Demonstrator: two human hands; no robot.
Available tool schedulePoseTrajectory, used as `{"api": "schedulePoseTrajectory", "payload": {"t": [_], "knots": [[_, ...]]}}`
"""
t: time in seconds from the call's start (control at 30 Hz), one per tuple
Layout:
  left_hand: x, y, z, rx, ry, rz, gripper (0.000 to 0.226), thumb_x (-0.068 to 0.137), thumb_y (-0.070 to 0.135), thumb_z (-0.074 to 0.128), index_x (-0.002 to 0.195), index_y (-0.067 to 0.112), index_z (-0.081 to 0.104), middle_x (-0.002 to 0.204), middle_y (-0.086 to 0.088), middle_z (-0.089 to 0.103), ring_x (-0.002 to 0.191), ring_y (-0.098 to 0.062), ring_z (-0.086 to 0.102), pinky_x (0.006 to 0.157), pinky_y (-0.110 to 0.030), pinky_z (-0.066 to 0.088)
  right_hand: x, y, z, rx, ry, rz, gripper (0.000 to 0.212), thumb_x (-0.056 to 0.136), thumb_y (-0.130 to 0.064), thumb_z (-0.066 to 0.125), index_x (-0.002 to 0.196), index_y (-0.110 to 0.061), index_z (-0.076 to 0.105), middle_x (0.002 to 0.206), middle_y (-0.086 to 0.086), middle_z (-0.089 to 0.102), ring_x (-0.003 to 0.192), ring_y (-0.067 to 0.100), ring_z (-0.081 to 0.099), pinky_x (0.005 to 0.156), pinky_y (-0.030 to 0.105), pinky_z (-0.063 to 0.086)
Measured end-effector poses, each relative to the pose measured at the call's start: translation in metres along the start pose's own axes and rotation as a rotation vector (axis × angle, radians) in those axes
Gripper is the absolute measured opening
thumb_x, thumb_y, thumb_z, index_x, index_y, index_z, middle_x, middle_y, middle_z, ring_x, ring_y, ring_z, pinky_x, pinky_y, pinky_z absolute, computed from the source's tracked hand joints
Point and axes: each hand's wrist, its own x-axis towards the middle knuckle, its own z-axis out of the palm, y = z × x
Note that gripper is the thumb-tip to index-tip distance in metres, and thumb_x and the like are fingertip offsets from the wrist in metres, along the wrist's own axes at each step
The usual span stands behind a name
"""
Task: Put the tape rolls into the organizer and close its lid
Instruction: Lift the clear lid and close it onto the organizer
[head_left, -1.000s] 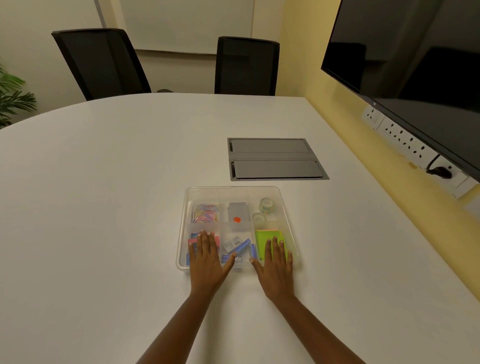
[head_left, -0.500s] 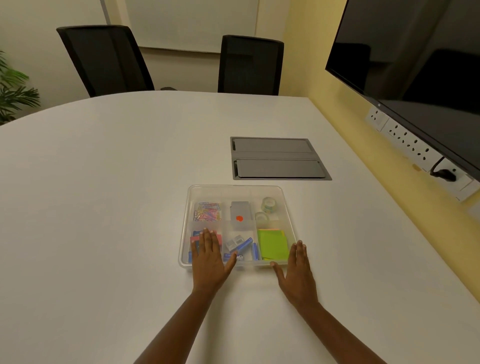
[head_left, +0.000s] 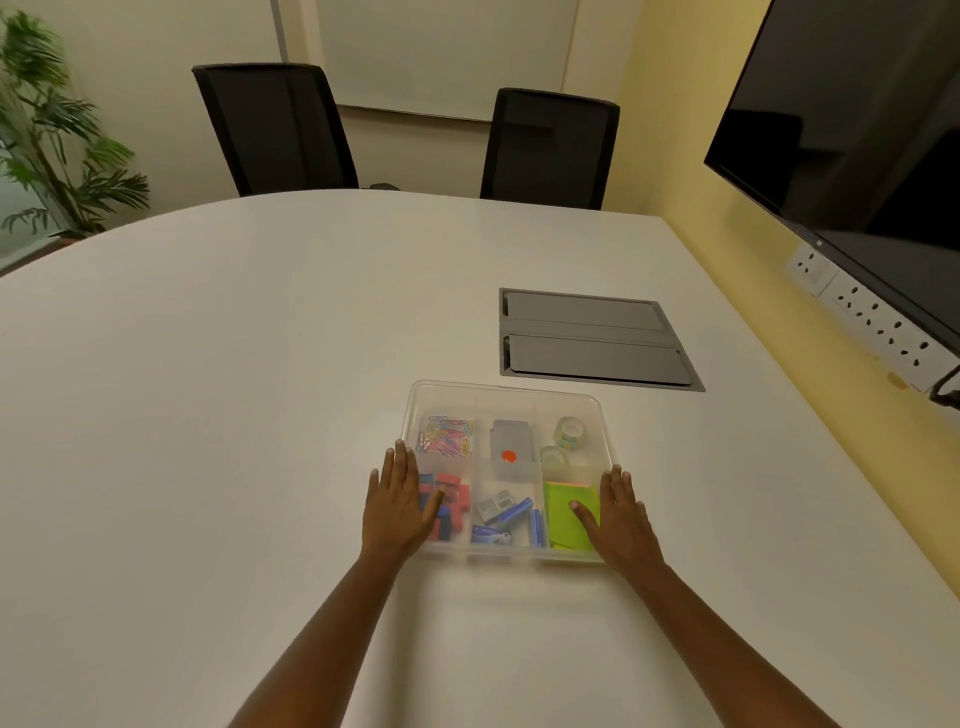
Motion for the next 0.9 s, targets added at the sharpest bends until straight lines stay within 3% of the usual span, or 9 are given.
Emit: {"api": "schedulePoseTrajectory", "payload": {"t": [0.13, 0.2, 0.27, 0.4, 0.47, 0.5, 0.57, 0.6, 0.9], "knots": [[0.003, -0.003, -0.001, -0.048, -0.01, 0.028, 0.128, 0.045, 0.088, -0.02, 0.144, 0.007, -0.006, 0.157, -0.012, -0.004, 0.146, -0.026, 0.0, 0.119, -0.037, 0.007, 0.007, -0.003, 0.004, 0.01, 0.036, 0.008, 0.078, 0.093, -0.057, 0.026, 0.145, -0.002, 0.008, 0.158, 0.015, 0.003, 0.146, 0.026, 0.004, 0.118, 0.043, 0.022], [0.003, -0.005, -0.001, -0.029, -0.011, 0.039, 0.128, 0.045, 0.089, -0.017, 0.144, 0.009, -0.005, 0.157, -0.011, -0.002, 0.146, -0.025, 0.004, 0.119, -0.036, 0.012, 0.004, -0.004, 0.005, 0.023, 0.065, 0.011, 0.111, 0.07, -0.08, -0.012, 0.145, -0.001, 0.009, 0.158, 0.016, 0.005, 0.146, 0.027, 0.006, 0.118, 0.04, 0.024], [0.004, -0.009, -0.002, -0.001, -0.003, 0.04, 0.125, 0.049, 0.089, -0.012, 0.145, 0.01, -0.002, 0.158, -0.009, 0.004, 0.145, -0.024, 0.013, 0.116, -0.034, 0.021, 0.006, -0.002, 0.009, 0.015, 0.079, 0.003, 0.137, 0.044, -0.081, -0.037, 0.144, 0.0, 0.011, 0.157, 0.017, 0.008, 0.146, 0.027, 0.008, 0.117, 0.038, 0.025], [0.012, -0.007, -0.003, 0.005, 0.059, 0.025, 0.095, 0.077, 0.074, 0.022, 0.143, 0.006, 0.019, 0.152, -0.01, 0.029, 0.135, -0.027, 0.038, 0.105, -0.035, 0.041, 0.011, -0.003, 0.005, -0.03, 0.049, -0.003, 0.142, 0.039, -0.078, -0.042, 0.144, -0.001, 0.012, 0.157, 0.018, 0.008, 0.146, 0.028, 0.01, 0.117, 0.037, 0.024], [0.02, -0.004, -0.001, 0.021, 0.09, 0.017, 0.073, 0.088, 0.053, 0.037, 0.14, 0.004, 0.026, 0.15, -0.015, 0.031, 0.133, -0.031, 0.039, 0.106, -0.037, 0.04, 0.018, -0.004, -0.002, -0.029, 0.011, -0.009, 0.126, 0.054, -0.079, -0.031, 0.144, -0.002, 0.011, 0.157, 0.016, 0.007, 0.146, 0.027, 0.01, 0.117, 0.036, 0.023], [0.025, -0.002, -0.001, 0.032, 0.091, 0.012, 0.067, 0.091, 0.048, 0.038, 0.14, 0.003, 0.026, 0.151, -0.016, 0.029, 0.135, -0.031, 0.036, 0.109, -0.037, 0.037, 0.024, -0.005, -0.005, -0.013, 0.009, -0.014, 0.105, 0.072, -0.076, -0.013, 0.144, -0.003, 0.011, 0.157, 0.015, 0.008, 0.146, 0.027, 0.01, 0.117, 0.037, 0.024], [0.034, 0.003, 0.001, 0.031, 0.07, 0.005, 0.066, 0.093, 0.044, 0.035, 0.143, 0.004, 0.017, 0.155, -0.017, 0.017, 0.142, -0.03, 0.022, 0.116, -0.037, 0.024, 0.04, -0.006, -0.011, 0.021, -0.001, -0.02, 0.07, 0.095, -0.051, 0.028, 0.144, -0.002, 0.013, 0.157, 0.015, 0.009, 0.145, 0.027, 0.013, 0.117, 0.038, 0.026], [0.04, 0.006, 0.002, 0.023, 0.062, 0.009, 0.067, 0.094, 0.043, 0.033, 0.144, 0.004, 0.012, 0.156, -0.016, 0.012, 0.144, -0.03, 0.016, 0.118, -0.037, 0.018, 0.051, -0.006, -0.014, 0.036, -0.004, -0.031, 0.065, 0.097, -0.042, 0.036, 0.144, -0.002, 0.014, 0.157, 0.016, 0.009, 0.145, 0.028, 0.014, 0.116, 0.039, 0.027], [0.096, 0.014, 0.004, 0.061, 0.03, 0.017, 0.067, 0.095, 0.045, 0.027, 0.145, 0.007, 0.003, 0.157, -0.013, 0.003, 0.146, -0.027, 0.005, 0.119, -0.039, 0.006, 0.123, -0.007, -0.031, -0.03, -0.084, -0.079, 0.066, 0.098, -0.038, 0.035, 0.144, 0.0, 0.007, 0.157, 0.018, 0.002, 0.146, 0.028, 0.006, 0.118, 0.043, 0.021]]}}
